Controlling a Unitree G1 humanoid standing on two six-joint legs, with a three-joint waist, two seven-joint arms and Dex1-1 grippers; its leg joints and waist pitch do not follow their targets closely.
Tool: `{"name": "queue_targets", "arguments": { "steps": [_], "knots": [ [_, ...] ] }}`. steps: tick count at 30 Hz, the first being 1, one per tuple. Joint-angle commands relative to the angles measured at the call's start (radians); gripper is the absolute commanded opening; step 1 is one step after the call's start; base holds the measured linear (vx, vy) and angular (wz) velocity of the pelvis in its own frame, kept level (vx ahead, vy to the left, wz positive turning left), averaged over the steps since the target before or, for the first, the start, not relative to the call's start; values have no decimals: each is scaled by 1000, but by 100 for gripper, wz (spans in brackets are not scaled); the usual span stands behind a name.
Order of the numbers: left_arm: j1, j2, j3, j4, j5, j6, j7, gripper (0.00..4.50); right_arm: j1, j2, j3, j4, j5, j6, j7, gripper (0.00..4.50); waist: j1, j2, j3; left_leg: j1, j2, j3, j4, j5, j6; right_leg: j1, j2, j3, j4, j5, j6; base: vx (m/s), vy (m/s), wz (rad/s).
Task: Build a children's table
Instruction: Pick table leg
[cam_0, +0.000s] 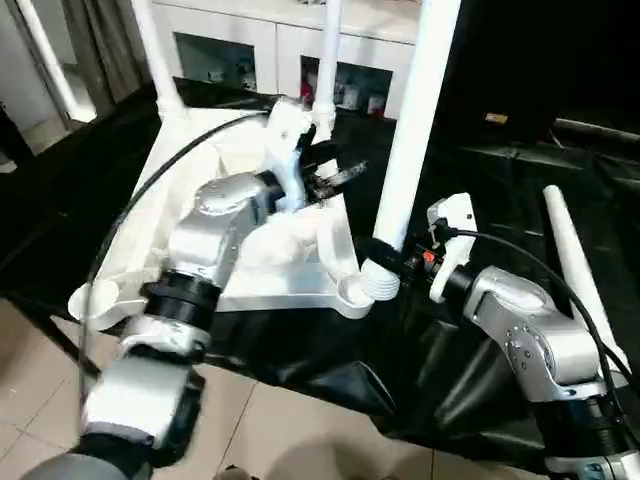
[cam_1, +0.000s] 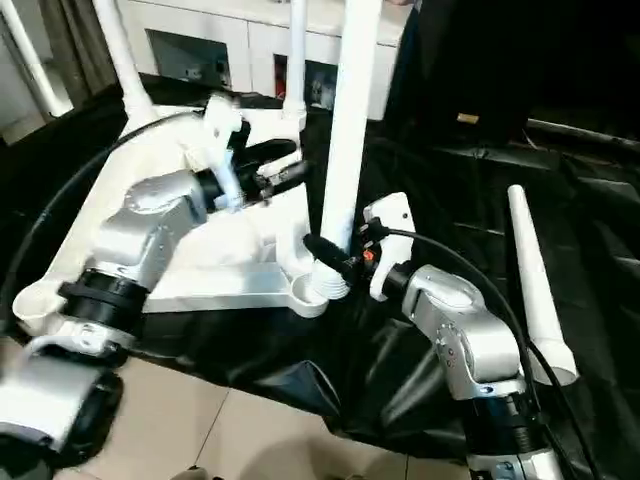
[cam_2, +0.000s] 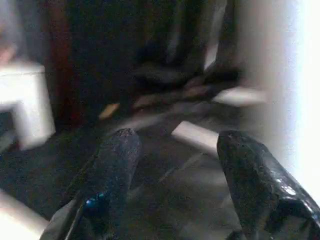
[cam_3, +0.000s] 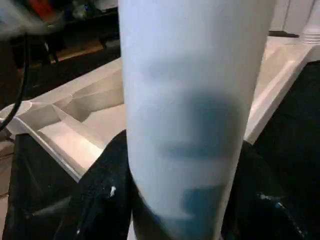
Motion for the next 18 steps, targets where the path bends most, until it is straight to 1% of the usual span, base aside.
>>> {"name": "queue_targets", "arguments": {
  "steps": [1, 2, 3, 4, 5, 6, 7, 9, 13, 15, 18],
  "knots": [
    [-5, -4, -11, -41, -24, 16, -33, 297, 2, -7, 7, -27, -4, -11, 10, 189, -2, -5, -78, 5, 13, 4, -64, -156, 24, 67, -52, 39, -65, -197, -198, 0, 0, 0],
    [-5, -5, -13, -42, -24, 15, -35, 297, 2, -7, 7, -27, -5, -12, 10, 189, -3, -4, -77, 7, 12, 4, -65, -166, 24, 65, -52, 40, -70, -228, -181, 0, 0, 0],
    [-4, -7, -19, -45, -20, 9, -47, 297, 2, -7, 12, -25, -7, -15, 11, 189, -4, -3, -76, 7, 12, 4, -65, -170, 22, 65, -52, 39, -72, -244, -173, 0, 0, 0],
    [-4, -7, -19, -45, -20, 9, -47, 297, 2, -7, 12, -25, -7, -15, 11, 189, -6, -4, -76, 5, 10, 3, -65, -175, 17, 66, -52, 39, -75, -271, -158, 0, 0, 0],
    [-2, -14, -22, -49, -21, 9, -54, 297, 2, -7, 14, -24, -8, -18, 12, 189, -7, -3, -75, 7, 10, 3, -66, -180, 15, 64, -51, 38, -78, -291, -148, 0, 0, 0],
    [-1, -17, -23, -51, -21, 11, -54, 297, 2, -7, 15, -24, -9, -19, 12, 189, -7, -3, -75, 7, 11, 3, -66, -182, 13, 64, -51, 38, -79, -296, -145, 0, 0, 0],
    [1, -19, -25, -56, -20, 16, -56, 297, 2, -6, 16, -23, -11, -20, 13, 189, -7, -1, -76, 8, 11, 2, -66, -181, 11, 62, -50, 39, -78, -288, -146, 0, 0, 0],
    [5, -22, -28, -67, -21, 24, -57, 297, 1, -5, 14, -22, -14, -21, 13, 189, -6, -3, -77, 7, 12, 2, -66, -180, 10, 64, -50, 39, -76, -279, -148, 0, 0, 0],
    [7, -23, -34, -69, -15, 25, -57, 297, 2, -8, 17, -25, -17, -22, 18, 189, -5, -1, -78, 8, 12, 2, -66, -175, 11, 64, -50, 39, -74, -256, -158, 0, 0, 0],
    [9, -25, -37, -72, -12, 26, -64, 297, 3, -8, 20, -27, -19, -23, 19, 189, -6, -3, -78, 7, 11, 2, -66, -173, 12, 65, -50, 39, -73, -250, -159, 0, 0, 0],
    [10, -31, -41, -79, -13, 31, -69, 297, 2, -6, 22, -28, -19, -23, 19, 189, -6, -2, -79, 7, 13, 2, -66, -164, 15, 65, -51, 40, -72, -232, -166, 0, 0, 0]
  ]
}}
